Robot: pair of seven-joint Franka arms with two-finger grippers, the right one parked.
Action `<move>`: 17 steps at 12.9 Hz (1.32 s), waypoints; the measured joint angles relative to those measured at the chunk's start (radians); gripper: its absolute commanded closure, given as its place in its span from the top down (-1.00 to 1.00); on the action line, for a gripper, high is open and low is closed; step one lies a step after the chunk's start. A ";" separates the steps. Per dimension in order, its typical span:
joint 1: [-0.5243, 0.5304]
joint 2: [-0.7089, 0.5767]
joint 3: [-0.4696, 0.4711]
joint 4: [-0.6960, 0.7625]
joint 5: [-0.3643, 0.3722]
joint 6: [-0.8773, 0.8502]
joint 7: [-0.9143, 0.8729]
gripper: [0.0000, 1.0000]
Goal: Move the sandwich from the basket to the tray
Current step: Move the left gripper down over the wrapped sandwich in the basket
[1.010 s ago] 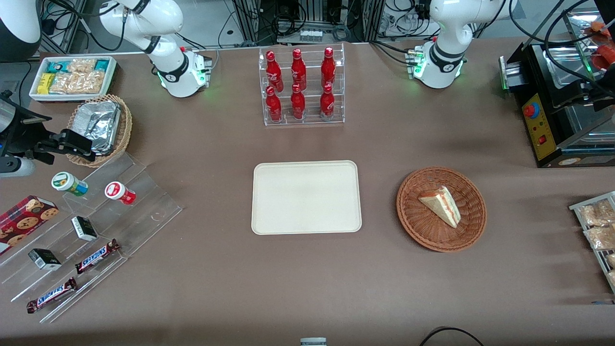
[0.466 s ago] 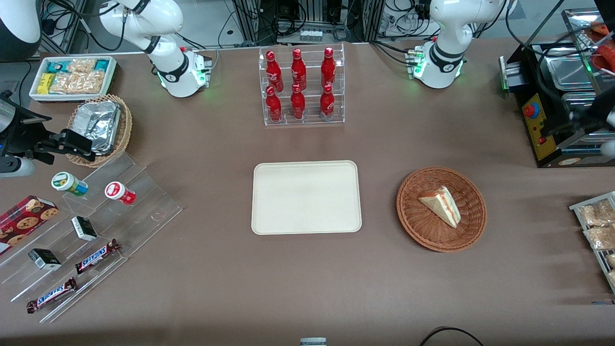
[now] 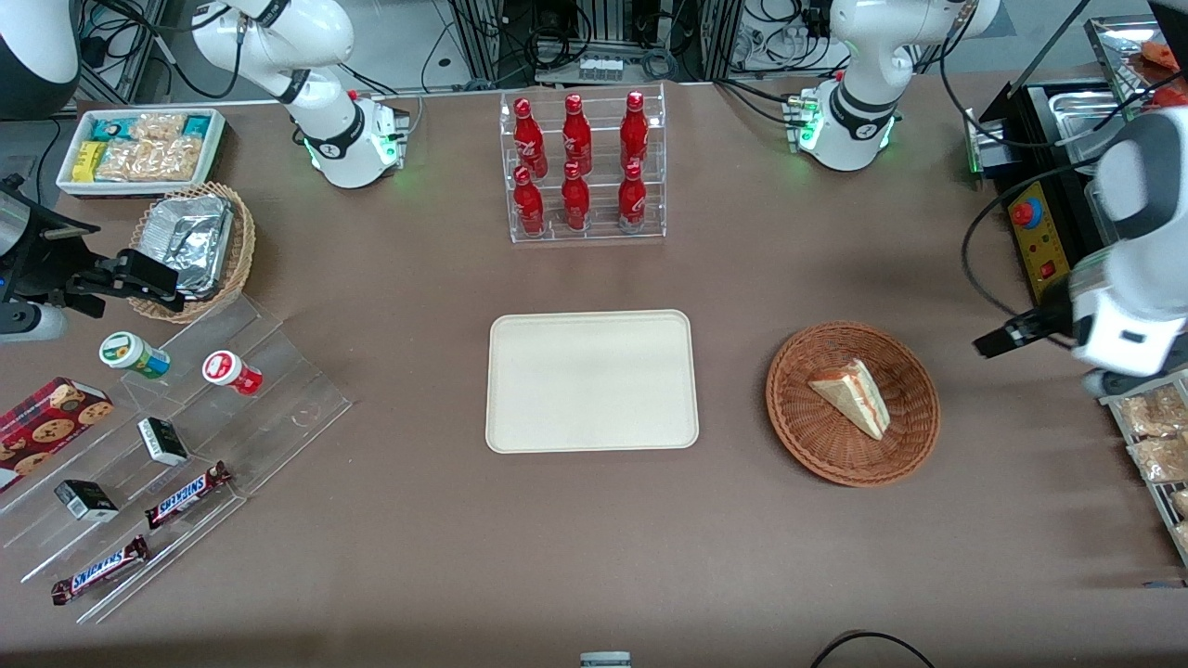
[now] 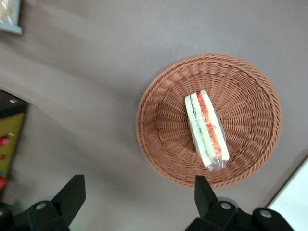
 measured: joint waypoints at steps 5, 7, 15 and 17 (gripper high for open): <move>-0.100 0.057 -0.004 -0.115 0.000 0.212 -0.371 1.00; -0.124 0.093 -0.005 -0.126 0.000 0.256 -0.432 1.00; -0.175 0.149 -0.005 -0.163 0.000 0.390 -0.574 1.00; -0.195 0.175 -0.005 -0.163 0.000 0.408 -0.598 1.00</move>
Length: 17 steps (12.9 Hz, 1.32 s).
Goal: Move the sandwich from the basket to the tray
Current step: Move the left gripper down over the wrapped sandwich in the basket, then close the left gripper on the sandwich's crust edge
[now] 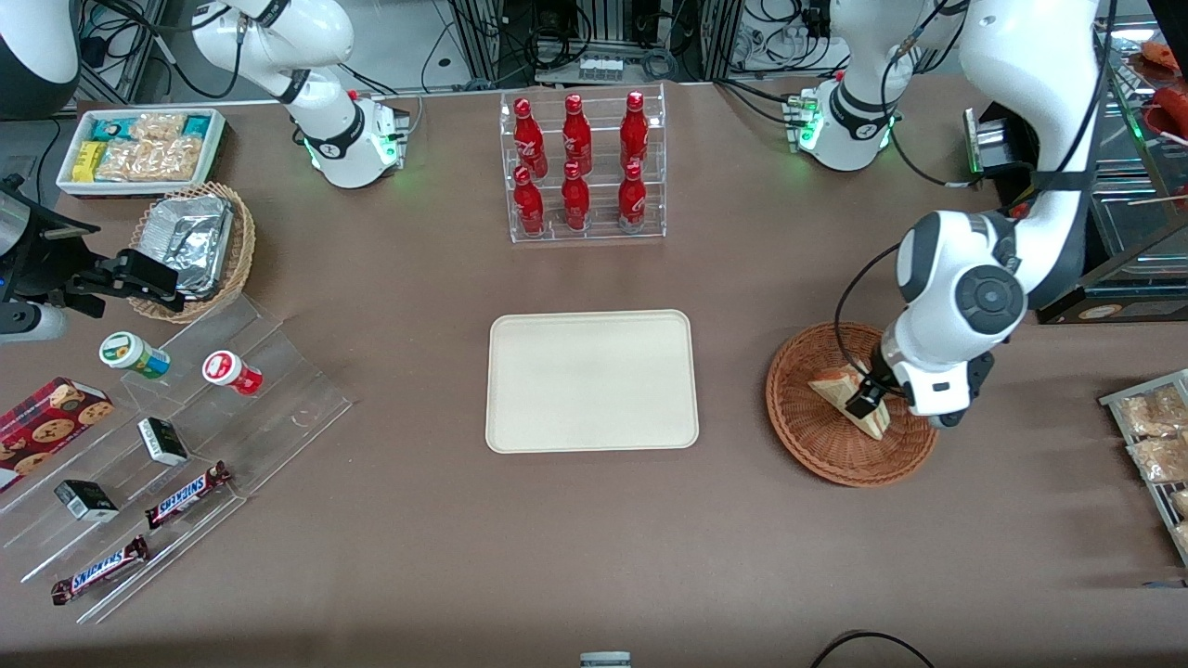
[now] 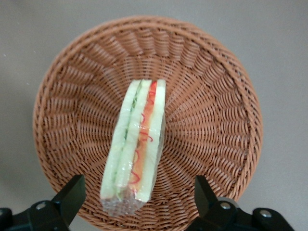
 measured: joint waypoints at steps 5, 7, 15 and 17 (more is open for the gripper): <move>-0.006 0.033 0.001 -0.009 0.000 0.012 -0.006 1.00; -0.008 0.033 0.001 -0.017 0.001 0.012 -0.006 1.00; -0.011 0.034 0.001 -0.035 0.001 0.013 -0.006 -1.00; -0.011 0.034 0.002 -0.033 0.001 0.013 -0.006 -1.00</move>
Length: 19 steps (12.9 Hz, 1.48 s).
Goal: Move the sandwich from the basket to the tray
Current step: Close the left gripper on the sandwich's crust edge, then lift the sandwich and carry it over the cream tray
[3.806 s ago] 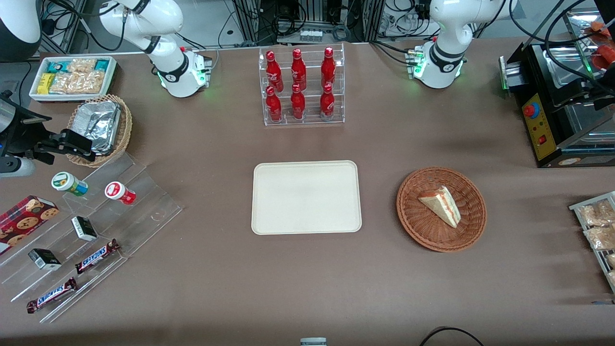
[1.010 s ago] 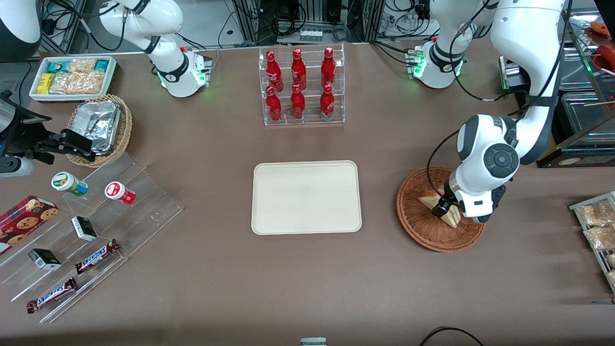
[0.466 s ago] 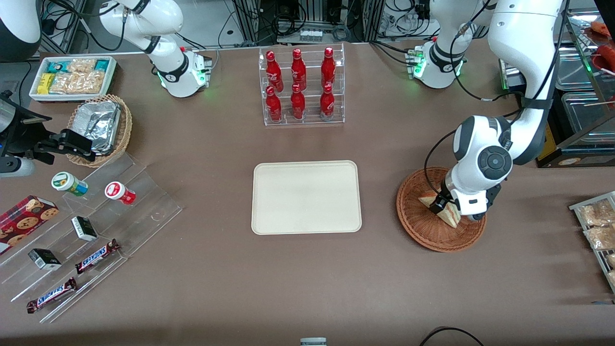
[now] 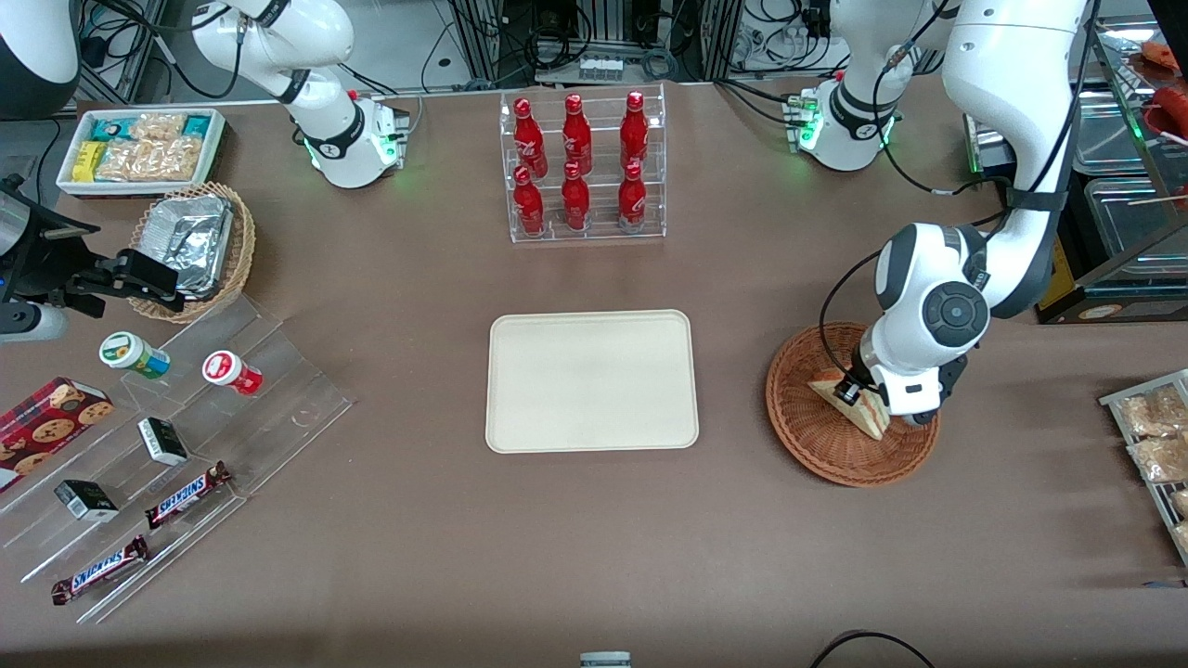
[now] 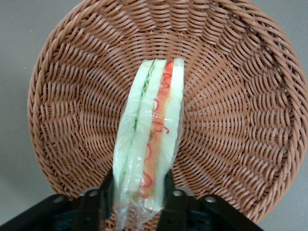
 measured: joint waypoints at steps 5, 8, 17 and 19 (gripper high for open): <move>-0.041 -0.020 -0.001 0.130 0.001 -0.216 0.000 -1.00; -0.126 -0.039 -0.003 0.252 0.001 -0.349 -0.005 -1.00; -0.454 0.070 -0.008 0.451 0.001 -0.364 -0.007 -1.00; -0.523 0.132 -0.008 0.503 0.001 -0.346 -0.006 -1.00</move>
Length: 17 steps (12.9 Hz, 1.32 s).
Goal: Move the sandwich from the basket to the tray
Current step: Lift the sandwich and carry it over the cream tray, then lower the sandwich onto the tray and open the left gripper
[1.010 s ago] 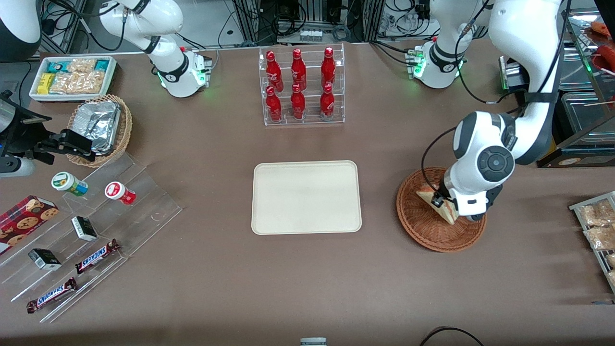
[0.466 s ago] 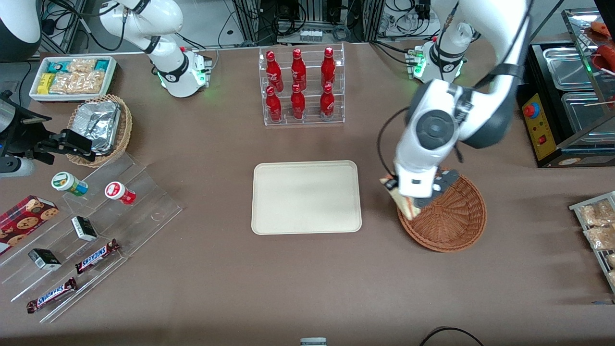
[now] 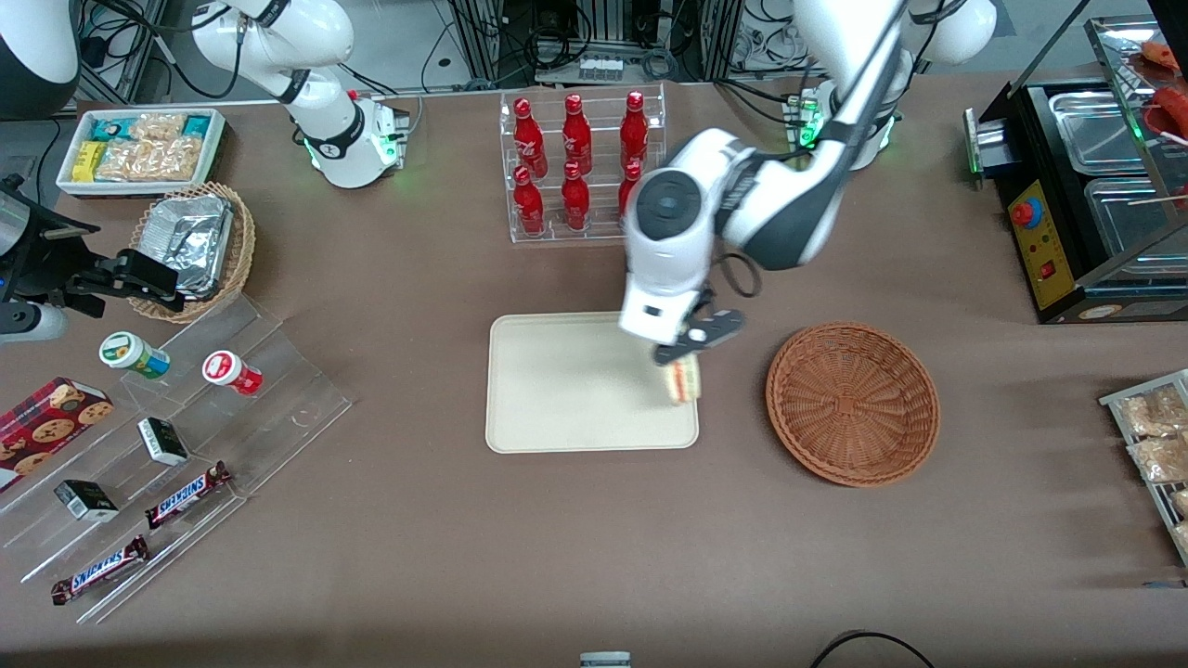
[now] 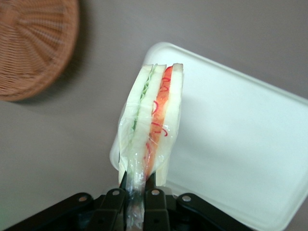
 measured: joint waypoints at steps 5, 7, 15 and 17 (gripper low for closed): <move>-0.081 0.126 0.000 0.039 0.001 0.121 0.113 -1.00; -0.089 0.164 0.001 0.042 0.001 0.165 0.180 -1.00; -0.099 0.217 0.001 0.045 0.001 0.170 0.204 -0.03; -0.099 0.222 0.001 0.045 0.001 0.171 0.204 0.79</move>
